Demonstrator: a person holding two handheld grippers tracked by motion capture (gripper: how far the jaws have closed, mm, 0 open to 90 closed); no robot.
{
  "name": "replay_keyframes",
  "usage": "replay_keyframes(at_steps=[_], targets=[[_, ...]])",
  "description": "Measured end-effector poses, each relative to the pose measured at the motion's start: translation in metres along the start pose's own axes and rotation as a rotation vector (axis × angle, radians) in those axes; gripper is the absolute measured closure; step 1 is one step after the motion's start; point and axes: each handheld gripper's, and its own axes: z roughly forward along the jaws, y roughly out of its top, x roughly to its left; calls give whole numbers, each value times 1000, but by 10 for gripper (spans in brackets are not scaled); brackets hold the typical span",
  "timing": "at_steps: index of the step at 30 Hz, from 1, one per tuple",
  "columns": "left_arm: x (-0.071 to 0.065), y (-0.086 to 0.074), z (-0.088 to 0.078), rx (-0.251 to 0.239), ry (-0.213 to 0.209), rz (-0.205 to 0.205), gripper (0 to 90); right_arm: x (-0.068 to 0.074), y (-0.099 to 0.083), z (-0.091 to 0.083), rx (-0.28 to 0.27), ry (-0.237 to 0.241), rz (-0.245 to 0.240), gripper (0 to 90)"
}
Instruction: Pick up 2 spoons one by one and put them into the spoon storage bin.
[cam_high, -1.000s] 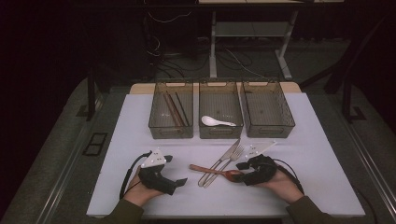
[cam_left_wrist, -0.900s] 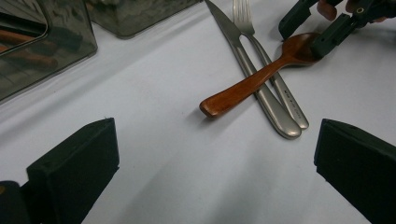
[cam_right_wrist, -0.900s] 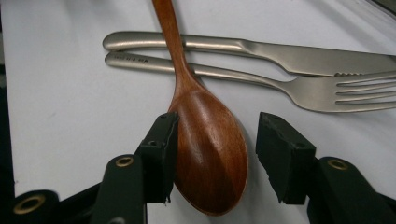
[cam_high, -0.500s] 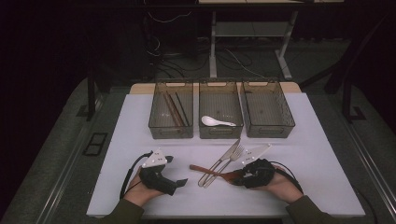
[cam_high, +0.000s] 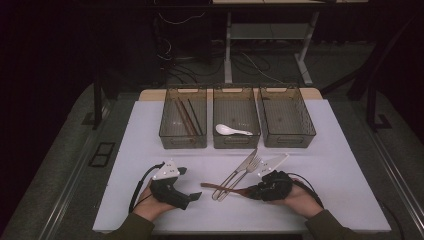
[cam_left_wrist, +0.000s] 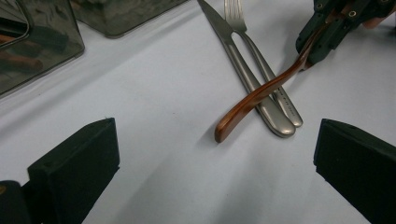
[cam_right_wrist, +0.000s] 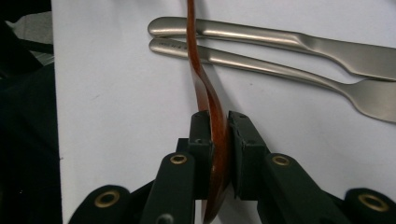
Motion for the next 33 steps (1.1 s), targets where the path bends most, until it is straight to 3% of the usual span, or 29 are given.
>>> replay_keyframes(at_steps=[16, 33], targets=[[1, 1, 0, -21, -4, 11, 0, -15, 13, -32, -147, -87, 51, 798], [1, 1, 0, -17, -4, 13, 0, -41, 37, -64, -284, -230, 125, 799]])
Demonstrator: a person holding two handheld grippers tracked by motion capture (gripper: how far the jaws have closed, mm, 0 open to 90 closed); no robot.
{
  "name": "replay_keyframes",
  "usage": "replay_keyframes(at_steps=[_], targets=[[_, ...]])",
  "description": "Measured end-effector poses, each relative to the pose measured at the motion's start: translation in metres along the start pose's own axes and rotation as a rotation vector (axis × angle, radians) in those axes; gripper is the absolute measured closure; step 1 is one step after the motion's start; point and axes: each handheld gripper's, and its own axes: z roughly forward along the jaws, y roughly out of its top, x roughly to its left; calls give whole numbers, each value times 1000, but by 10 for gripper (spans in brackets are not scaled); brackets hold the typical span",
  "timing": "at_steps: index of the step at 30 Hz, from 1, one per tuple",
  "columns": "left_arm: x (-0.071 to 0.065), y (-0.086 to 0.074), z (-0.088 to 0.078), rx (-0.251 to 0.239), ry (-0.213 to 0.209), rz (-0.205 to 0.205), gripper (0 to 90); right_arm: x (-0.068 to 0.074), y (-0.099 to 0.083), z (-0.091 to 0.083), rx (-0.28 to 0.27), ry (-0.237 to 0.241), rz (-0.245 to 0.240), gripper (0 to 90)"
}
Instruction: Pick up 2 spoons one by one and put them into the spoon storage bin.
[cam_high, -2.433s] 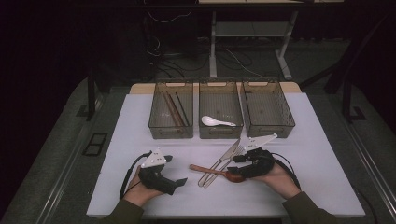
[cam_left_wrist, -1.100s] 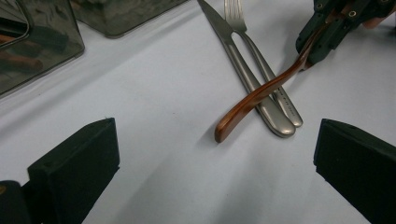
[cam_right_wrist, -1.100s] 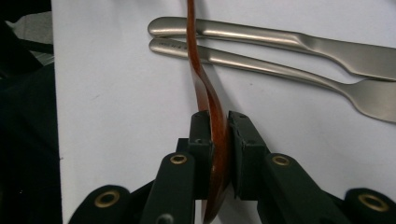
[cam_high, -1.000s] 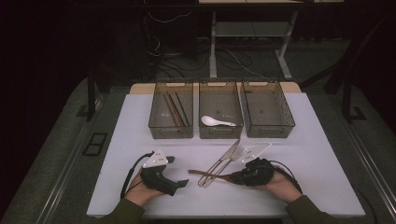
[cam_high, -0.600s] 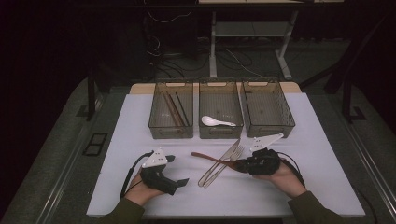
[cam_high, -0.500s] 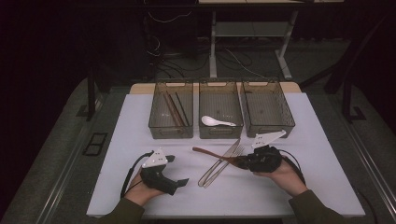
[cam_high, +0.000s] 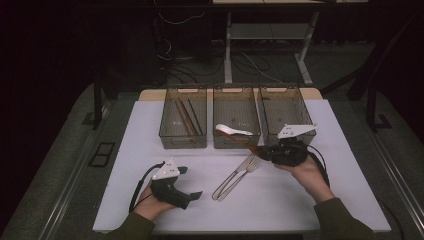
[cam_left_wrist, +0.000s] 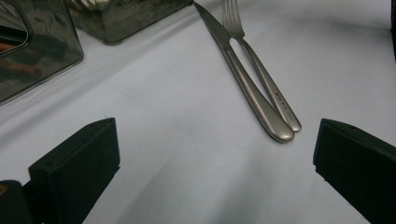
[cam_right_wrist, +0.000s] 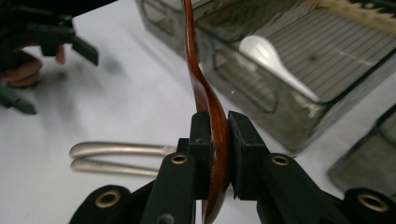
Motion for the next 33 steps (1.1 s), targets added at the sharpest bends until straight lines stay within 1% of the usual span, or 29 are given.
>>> replay_keyframes(at_steps=[2, 4, 8, 11, 12, 15, 17, 22, 23, 25, 29, 32, 33], targets=[[-1, 0, 0, -2, 0, -5, 0, -4, 5, 0, -9, -24, 2, 799], [-1, 0, 0, -2, 0, -5, 0, -8, 11, -1, -24, -38, 18, 799], [-1, 0, 0, -2, 0, -6, 0, -17, 24, 3, -37, -82, 30, 799], [0, 0, 0, -3, 0, -5, 0, -23, 32, 9, -40, -122, 43, 799], [0, 0, 0, -3, 0, -6, 0, -25, 34, 11, -39, -130, 56, 799], [0, 0, 0, -2, -2, -6, 0, -32, 42, 21, -23, -165, 68, 799], [-1, 0, 0, -2, -3, -6, 0, -36, 47, 27, -24, -162, 86, 800], [-1, 0, 0, -5, -4, -7, 0, -43, 57, 45, -2, -189, 91, 799], [-1, 0, 0, -5, -4, -8, 0, -44, 58, 48, 6, -188, 103, 799], [-1, 0, 1, -5, -4, -8, 0, -47, 58, 54, 19, -204, 103, 799], [-1, 0, 0, -5, -5, -6, 0, -54, 57, 63, 41, -223, 121, 798], [-1, 0, 0, -6, -5, -7, 0, -56, 55, 67, 55, -217, 124, 794], [-1, 0, 1, -6, -5, -8, 0, -56, 55, 68, 57, -211, 126, 780]])
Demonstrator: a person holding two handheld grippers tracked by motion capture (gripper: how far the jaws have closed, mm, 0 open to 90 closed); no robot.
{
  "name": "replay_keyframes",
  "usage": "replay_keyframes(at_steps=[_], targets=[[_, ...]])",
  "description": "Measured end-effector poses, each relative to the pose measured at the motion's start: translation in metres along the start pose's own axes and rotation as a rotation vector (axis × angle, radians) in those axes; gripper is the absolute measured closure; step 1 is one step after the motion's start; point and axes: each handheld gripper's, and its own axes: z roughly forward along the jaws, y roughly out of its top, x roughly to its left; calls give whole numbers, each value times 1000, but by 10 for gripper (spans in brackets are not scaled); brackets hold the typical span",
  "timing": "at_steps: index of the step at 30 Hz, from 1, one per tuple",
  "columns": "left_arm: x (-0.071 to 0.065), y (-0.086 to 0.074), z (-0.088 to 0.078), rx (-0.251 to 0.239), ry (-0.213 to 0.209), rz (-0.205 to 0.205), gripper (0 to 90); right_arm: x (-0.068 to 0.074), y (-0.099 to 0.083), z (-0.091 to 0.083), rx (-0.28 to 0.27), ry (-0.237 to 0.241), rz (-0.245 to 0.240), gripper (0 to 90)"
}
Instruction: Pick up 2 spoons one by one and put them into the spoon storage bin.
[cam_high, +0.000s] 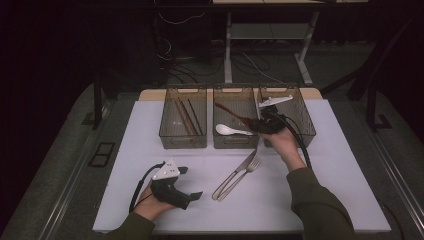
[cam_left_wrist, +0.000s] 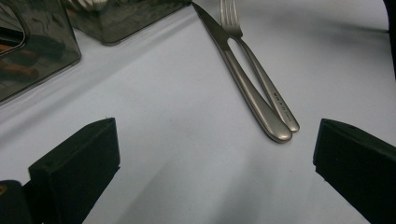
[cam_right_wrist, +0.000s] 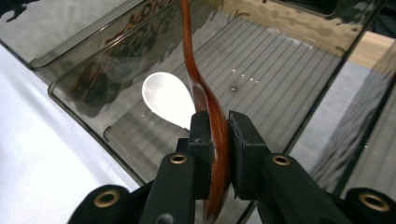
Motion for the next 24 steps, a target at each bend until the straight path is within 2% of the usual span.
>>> replay_keyframes(at_steps=[6, 8, 10, 12, 14, 17, 24], targets=[[0, 0, 0, 1, 1, 2, 0, 4, 1, -3, -35, 8, -29, 653], [0, 0, 0, 2, -1, 2, 0, 5, 1, -6, -49, 15, -25, 614], [0, 0, 0, 2, 0, 1, 0, 7, 1, -11, -59, 14, -24, 600], [0, 0, 0, 3, -2, 4, 0, 9, 0, -16, -76, 32, -26, 587], [0, 0, 0, 3, -2, 5, 0, 11, -1, -21, -77, 51, -20, 582], [0, 0, 0, 6, -1, 8, 0, 13, -5, -27, -76, 69, -39, 586], [1, -1, 0, 8, 0, 2, 0, 20, -18, -39, -32, 125, -58, 703]])
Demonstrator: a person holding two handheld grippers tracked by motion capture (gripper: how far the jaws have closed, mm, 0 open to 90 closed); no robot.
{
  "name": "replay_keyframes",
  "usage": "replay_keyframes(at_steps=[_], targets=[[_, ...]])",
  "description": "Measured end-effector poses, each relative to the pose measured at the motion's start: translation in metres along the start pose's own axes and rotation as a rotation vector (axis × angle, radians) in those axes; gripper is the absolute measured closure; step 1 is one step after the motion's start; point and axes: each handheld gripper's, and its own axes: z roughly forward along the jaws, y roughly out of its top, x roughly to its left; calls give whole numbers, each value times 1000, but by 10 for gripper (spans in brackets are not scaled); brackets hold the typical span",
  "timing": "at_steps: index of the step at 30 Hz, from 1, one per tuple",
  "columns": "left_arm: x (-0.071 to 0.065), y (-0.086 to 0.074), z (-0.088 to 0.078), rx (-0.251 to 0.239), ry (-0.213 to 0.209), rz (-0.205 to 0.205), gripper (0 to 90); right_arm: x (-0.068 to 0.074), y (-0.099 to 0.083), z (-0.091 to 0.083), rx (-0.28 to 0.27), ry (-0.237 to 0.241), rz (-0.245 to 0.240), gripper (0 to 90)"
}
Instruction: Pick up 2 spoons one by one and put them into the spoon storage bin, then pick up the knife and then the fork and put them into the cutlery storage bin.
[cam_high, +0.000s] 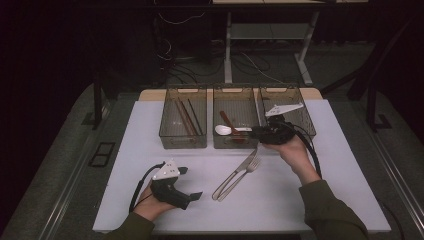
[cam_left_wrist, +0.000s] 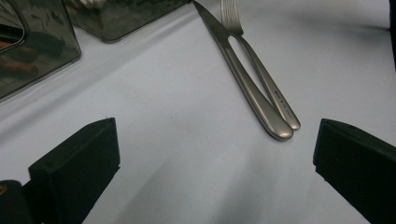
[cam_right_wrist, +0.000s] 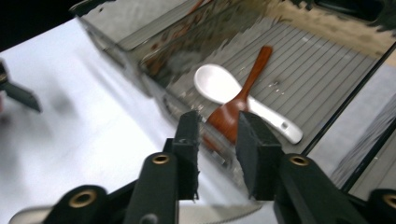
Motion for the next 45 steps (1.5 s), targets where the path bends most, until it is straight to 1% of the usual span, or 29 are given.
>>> replay_keyframes(at_steps=[4, 7, 10, 11, 16, 19, 23, 25, 29, 31, 34, 39, 45], targets=[[0, -1, -1, -4, -1, -7, 0, 5, -11, -4, 23, 21, -10, 781], [-1, -3, -1, 2, 1, -2, 0, 8, -19, -4, 39, 26, -25, 825], [-2, -3, -3, 4, 7, 1, 0, 10, -23, -1, 71, 16, -41, 870], [-2, -3, -4, -2, 10, -4, 0, 10, -25, 1, 75, 14, -49, 890], [-1, -2, -4, -3, 14, -3, 0, 11, -34, 13, 125, 2, -69, 892], [-2, -1, -3, -1, 11, 1, 0, 11, -38, 20, 156, -14, -71, 892], [-2, -1, -2, 2, 7, 6, 0, 11, -44, 30, 195, -32, -87, 892], [-2, 0, -2, 4, 6, 5, 0, 12, -45, 34, 210, -41, -99, 892], [-2, 0, -1, 0, 6, 4, 0, 13, -46, 40, 223, -54, -118, 892], [-1, 0, -1, 0, 5, 4, 0, 13, -46, 42, 240, -67, -118, 893], [-2, 0, -1, 2, 5, 5, 0, 12, -47, 43, 246, -70, -123, 892], [-2, 0, -1, -3, 6, 4, 0, 14, -48, 41, 270, -89, -139, 893], [-3, 0, -2, -4, 4, 7, 0, 14, -52, 33, 306, -81, -140, 892]])
